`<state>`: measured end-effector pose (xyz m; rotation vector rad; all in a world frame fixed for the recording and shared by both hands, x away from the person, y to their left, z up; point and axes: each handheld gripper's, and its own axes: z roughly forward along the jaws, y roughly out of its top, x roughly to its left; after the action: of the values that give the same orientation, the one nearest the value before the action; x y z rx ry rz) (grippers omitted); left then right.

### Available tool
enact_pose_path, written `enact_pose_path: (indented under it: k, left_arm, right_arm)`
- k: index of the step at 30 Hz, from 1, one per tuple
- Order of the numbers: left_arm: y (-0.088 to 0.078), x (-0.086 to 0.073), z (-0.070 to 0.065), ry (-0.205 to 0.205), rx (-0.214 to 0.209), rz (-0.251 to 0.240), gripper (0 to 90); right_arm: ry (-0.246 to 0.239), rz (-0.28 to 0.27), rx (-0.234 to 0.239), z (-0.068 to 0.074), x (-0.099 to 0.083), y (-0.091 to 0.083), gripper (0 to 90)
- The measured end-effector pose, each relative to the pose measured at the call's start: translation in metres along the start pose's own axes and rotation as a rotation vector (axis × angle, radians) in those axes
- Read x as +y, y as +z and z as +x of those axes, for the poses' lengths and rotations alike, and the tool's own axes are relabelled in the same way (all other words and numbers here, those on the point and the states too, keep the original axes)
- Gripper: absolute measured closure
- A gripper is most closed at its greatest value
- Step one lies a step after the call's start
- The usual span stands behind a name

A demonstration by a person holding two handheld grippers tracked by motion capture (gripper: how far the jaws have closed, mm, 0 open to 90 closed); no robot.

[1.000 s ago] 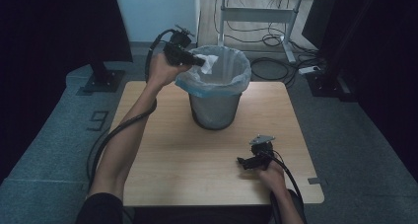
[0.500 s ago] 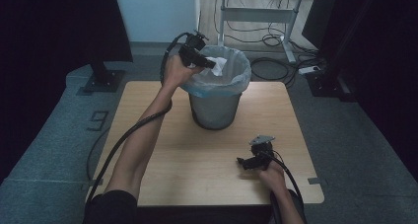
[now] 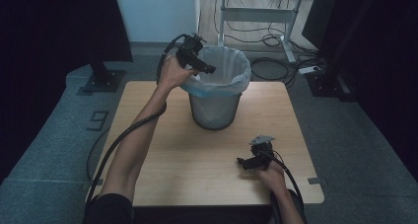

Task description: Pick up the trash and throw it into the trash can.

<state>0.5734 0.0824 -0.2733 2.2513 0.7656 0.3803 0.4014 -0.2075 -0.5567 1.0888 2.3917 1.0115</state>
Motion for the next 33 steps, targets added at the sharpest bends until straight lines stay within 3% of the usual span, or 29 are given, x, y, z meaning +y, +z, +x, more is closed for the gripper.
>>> enact_pose_path:
  k: [21,33]
  left_arm:
    - [-0.043,-0.037,0.001,0.025,-0.058,-0.054,0.0]
    - [-0.059,-0.063,0.000,0.056,-0.062,-0.055,0.0]
  right_arm:
    - [0.001,0.001,0.000,0.001,0.000,0.000,0.0]
    - [-0.001,0.000,-0.001,0.001,0.000,0.000,0.0]
